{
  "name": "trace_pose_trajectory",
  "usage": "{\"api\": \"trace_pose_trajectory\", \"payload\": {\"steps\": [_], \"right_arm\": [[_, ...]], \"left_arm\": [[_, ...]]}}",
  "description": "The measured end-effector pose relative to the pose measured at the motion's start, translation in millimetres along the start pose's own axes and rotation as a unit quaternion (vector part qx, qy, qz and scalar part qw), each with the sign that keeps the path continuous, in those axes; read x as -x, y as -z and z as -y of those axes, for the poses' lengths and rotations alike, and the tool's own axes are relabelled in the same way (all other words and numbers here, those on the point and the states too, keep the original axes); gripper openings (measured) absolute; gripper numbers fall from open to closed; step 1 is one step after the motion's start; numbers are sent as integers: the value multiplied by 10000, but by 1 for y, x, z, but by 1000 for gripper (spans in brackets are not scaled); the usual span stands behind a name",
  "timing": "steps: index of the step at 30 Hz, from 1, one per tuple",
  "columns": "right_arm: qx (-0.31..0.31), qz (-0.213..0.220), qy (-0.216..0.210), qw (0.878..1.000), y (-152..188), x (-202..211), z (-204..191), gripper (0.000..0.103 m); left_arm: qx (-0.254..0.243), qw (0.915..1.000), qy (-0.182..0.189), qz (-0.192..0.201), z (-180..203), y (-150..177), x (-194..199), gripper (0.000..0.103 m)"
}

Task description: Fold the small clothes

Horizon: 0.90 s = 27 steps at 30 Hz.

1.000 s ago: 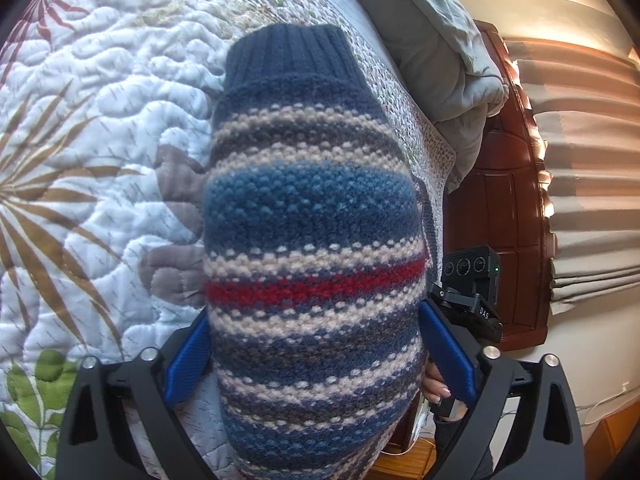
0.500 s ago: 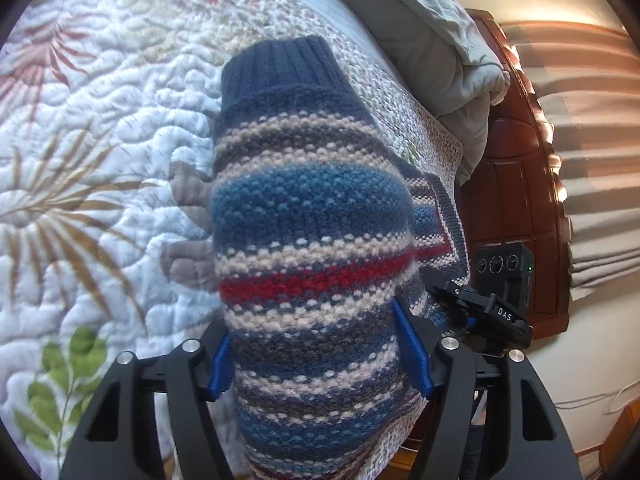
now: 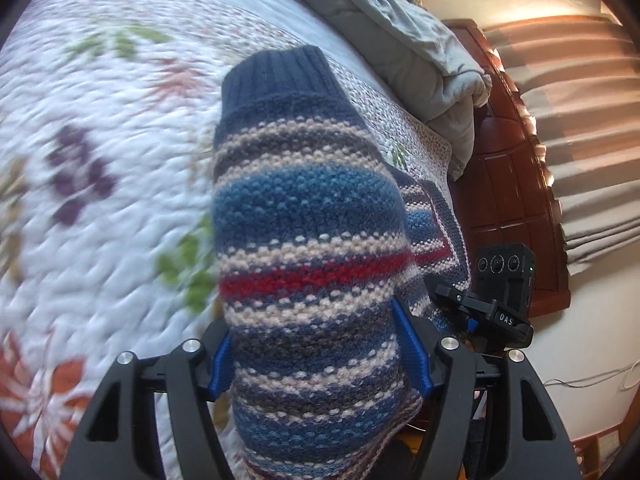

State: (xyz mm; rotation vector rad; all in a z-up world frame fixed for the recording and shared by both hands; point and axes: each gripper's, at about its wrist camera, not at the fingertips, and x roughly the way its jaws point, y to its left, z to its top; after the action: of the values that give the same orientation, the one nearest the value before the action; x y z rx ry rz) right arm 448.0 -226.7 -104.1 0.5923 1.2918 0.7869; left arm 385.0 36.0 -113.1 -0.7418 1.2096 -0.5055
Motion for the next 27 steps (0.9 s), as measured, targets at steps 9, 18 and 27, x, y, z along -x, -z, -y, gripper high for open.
{"api": "trace_pose_trajectory", "payload": {"steps": [9,18,27], "right_arm": [[156,-379,85,9991,54,-75,-41,40],[45,-619,118,9980,63,-124,-44,43],[101,-500,326,9982,50,-97,-42,73]], "left_arm": [[210,9996,-170,107,-74,59,51,68],[533,9985,10,130,-127,82,46,70],[441,9966,-218,653,-128,94,80,82]]}}
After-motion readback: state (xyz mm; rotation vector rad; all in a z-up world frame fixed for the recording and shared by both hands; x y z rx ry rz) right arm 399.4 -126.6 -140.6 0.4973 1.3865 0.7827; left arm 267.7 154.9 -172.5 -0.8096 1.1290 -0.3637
